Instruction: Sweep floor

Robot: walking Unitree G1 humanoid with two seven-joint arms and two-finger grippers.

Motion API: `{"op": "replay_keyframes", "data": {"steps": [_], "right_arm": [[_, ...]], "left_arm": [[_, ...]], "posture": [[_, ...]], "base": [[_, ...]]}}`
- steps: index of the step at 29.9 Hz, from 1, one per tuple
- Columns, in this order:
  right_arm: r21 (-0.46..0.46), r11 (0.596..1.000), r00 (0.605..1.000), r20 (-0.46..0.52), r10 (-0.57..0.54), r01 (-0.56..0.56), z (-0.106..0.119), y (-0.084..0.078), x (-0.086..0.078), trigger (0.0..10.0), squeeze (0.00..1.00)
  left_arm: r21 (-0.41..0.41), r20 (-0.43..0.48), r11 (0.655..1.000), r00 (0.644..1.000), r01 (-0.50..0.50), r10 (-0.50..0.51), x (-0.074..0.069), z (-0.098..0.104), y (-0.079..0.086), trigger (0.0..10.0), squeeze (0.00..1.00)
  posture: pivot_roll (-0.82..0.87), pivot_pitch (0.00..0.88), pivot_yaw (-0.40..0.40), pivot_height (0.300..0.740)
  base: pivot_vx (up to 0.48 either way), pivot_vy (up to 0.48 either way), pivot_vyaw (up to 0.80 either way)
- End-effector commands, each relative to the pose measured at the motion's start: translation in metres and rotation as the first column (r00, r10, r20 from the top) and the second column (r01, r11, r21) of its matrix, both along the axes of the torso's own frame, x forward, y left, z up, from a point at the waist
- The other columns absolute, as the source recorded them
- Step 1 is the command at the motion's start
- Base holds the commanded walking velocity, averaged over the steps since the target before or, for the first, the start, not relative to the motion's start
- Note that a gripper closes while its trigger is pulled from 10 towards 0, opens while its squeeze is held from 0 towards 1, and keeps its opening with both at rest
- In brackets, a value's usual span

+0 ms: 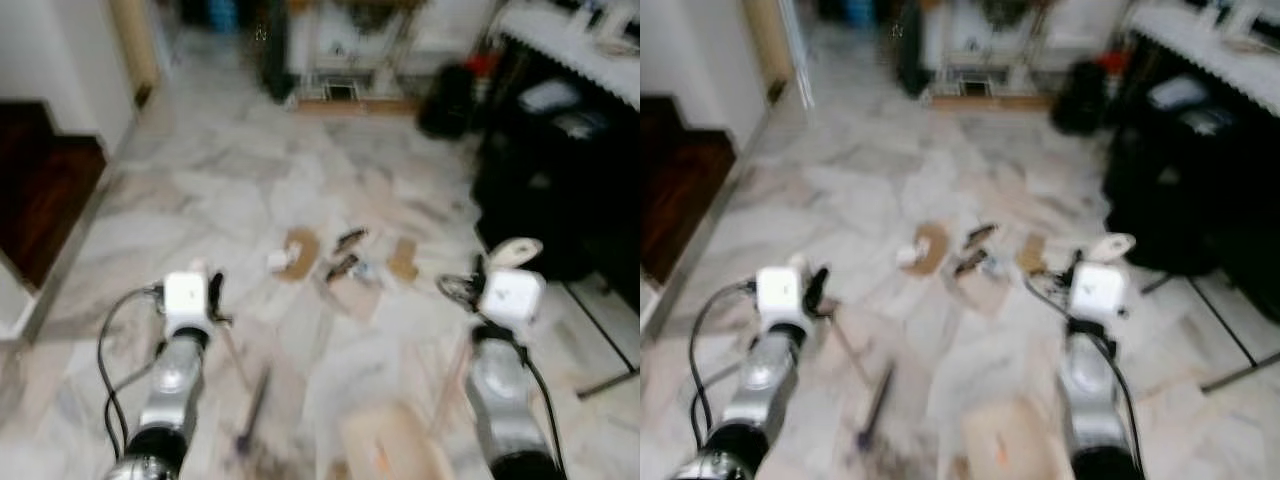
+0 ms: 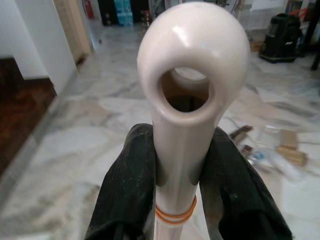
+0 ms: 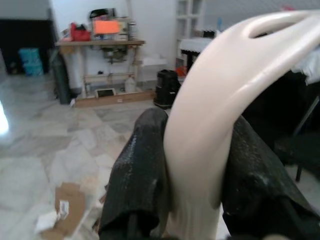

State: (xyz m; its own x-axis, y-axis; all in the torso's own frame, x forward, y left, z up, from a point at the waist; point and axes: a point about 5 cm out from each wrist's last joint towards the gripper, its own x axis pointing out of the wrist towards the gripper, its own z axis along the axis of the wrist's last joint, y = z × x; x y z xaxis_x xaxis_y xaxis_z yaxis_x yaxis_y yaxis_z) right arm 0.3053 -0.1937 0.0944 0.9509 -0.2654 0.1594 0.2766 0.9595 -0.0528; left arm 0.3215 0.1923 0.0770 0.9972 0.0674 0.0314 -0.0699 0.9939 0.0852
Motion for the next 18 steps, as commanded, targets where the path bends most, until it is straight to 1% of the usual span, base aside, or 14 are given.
{"op": "replay_keyframes", "data": {"steps": [1,5,9,13,18], "right_arm": [[-0.018,0.999,0.999,0.015,-0.03,0.03,0.0047,-0.0106,-0.0001,10.0,0.0],[-0.02,0.999,0.999,0.008,-0.033,0.034,0.0039,-0.0116,0.0008,10.0,0.0],[-0.022,0.999,1.0,0.005,-0.031,0.031,0.0041,-0.0114,0.003,10.0,0.0],[-0.024,0.999,0.999,0.022,-0.038,0.039,0.0078,-0.0117,0.0022,10.0,0.0],[-0.028,0.999,0.999,0.014,-0.041,0.042,0.0052,-0.0117,0.0019,10.0,0.0]], "left_arm": [[-0.007,0.057,0.999,0.998,0.034,-0.033,0.0056,0.0112,-0.0111,10.0,0.0],[-0.01,0.059,0.999,0.997,0.04,-0.039,0.0072,0.0124,-0.0133,10.0,0.0],[-0.015,0.069,0.999,0.997,0.032,-0.03,0.0094,0.0153,-0.0128,10.0,0.0],[-0.013,0.048,0.999,0.998,0.032,-0.031,0.0067,0.01,-0.0108,10.0,0.0],[-0.015,0.052,0.999,0.998,0.034,-0.033,0.0089,0.0124,-0.01,10.0,0.0]], "posture": [[-0.07,0.0,0.001,0.74],[-0.06,0.0,-0.003,0.74],[-0.11,0.0,-0.005,0.74],[-0.14,0.0,0.012,0.74],[-0.15,0.0,0.027,0.74]], "base": [[0.48,0.0,0.0],[0.48,0.0,0.0],[0.48,0.0,0.0],[0.48,0.0,0.0],[0.48,0.0,0.0]]}}
